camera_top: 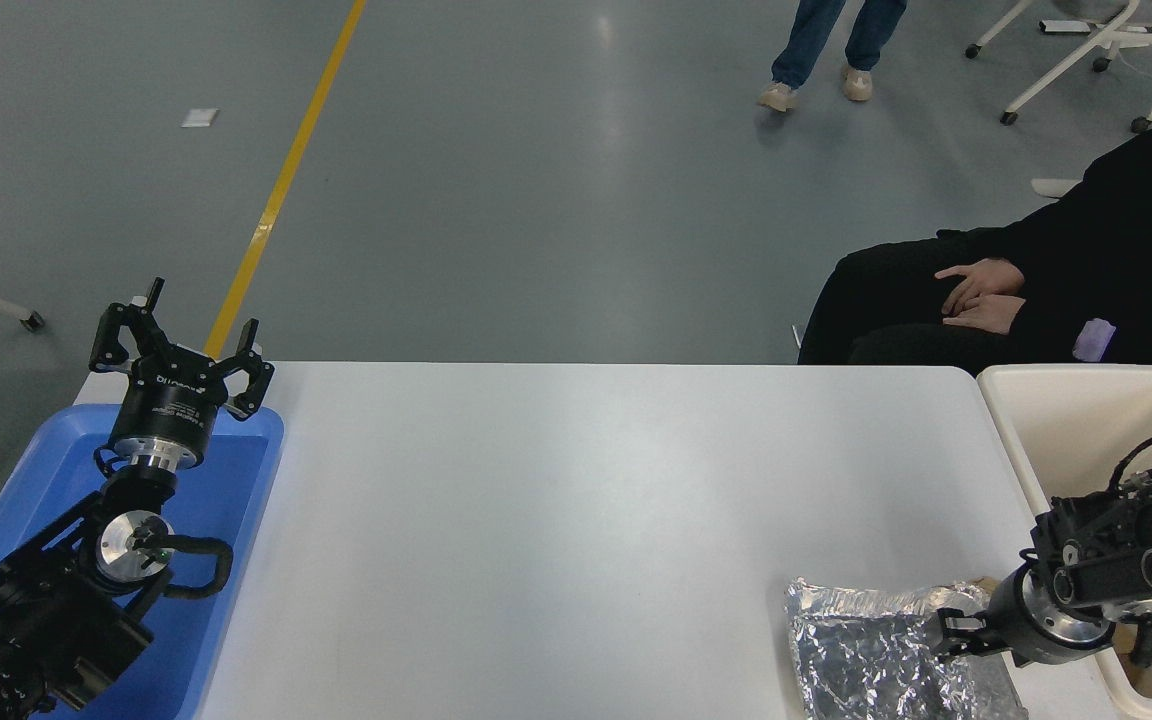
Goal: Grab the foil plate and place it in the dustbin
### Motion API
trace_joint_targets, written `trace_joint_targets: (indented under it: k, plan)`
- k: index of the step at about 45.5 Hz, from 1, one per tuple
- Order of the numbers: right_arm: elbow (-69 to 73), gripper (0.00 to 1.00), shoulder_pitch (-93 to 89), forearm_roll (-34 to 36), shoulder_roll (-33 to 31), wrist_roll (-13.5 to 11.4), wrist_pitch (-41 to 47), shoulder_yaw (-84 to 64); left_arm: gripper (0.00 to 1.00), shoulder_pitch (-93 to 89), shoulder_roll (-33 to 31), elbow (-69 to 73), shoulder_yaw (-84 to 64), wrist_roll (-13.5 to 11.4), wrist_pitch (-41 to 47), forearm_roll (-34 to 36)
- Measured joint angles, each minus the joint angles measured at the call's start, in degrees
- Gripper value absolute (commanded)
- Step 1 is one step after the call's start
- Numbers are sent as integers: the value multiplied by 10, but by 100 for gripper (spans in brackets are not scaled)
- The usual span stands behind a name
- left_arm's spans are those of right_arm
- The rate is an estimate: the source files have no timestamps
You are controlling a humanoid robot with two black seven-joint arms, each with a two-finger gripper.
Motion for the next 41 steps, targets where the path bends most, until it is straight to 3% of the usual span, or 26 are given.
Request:
trace_joint_targets:
  k: [12,18,41]
  plan:
    - [-7,22,-10,2,1,0,-4,6,99,0,0,0,0,0,0,0]
    - [-8,1,-12,4,1,0,-5,7,99,0,0,0,0,0,0,0]
    - [1,0,-2,60,-10,1,2,4,99,0,0,0,0,0,0,0]
